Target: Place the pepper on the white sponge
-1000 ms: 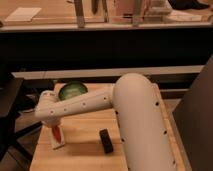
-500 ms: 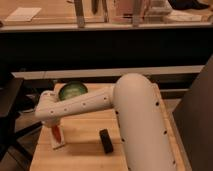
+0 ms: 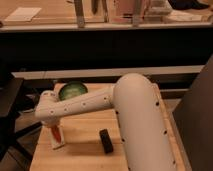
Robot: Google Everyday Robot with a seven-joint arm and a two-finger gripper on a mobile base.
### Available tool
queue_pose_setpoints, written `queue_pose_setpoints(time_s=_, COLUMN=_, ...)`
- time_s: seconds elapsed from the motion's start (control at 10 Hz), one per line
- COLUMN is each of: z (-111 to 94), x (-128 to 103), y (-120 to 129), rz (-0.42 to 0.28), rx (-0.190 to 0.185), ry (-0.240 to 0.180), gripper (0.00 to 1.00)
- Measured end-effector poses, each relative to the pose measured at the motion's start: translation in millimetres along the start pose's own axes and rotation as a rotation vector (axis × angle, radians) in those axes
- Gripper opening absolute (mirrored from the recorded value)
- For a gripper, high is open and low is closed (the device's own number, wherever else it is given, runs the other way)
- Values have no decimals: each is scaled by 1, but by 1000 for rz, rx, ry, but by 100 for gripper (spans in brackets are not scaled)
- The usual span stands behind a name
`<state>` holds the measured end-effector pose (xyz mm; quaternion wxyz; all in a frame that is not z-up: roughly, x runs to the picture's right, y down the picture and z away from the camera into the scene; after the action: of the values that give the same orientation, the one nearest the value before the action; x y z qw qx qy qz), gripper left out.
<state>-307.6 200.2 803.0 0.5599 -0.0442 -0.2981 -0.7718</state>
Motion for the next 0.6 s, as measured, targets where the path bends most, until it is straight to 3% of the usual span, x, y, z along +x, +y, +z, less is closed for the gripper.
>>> queue_pose_setpoints(time_s=0.6, z=0, x=0, y=-2, rz=-23, rx=11, ry=-1, gripper=5)
